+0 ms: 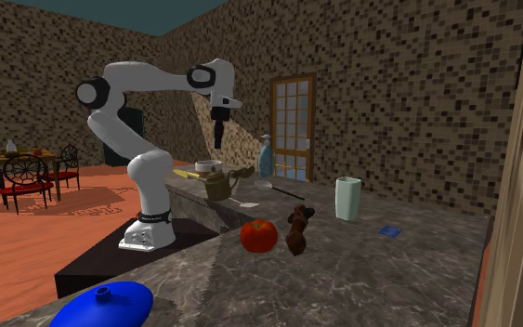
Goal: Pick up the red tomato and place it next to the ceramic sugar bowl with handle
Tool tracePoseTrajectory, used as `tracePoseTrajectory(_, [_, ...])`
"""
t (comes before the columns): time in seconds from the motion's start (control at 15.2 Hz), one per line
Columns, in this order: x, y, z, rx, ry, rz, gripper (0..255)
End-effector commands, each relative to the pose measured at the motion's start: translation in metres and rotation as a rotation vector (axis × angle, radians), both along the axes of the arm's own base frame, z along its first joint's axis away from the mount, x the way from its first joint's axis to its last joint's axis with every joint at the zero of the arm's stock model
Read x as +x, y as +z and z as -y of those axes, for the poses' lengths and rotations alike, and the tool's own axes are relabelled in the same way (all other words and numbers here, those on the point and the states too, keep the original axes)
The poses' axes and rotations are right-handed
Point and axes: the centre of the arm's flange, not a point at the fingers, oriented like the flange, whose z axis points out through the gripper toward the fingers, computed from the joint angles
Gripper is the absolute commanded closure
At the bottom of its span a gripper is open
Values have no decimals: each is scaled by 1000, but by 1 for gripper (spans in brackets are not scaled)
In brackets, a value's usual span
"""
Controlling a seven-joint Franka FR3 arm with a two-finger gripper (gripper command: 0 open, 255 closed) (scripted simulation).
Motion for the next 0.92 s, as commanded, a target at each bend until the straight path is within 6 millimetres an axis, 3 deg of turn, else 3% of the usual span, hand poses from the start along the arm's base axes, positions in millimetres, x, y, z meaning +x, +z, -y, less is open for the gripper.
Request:
tracePoseTrajectory(0.0, [0,0,0,0,0,0,0])
tracePoseTrajectory(0.86, [112,-110,57,-326,-92,-81,0])
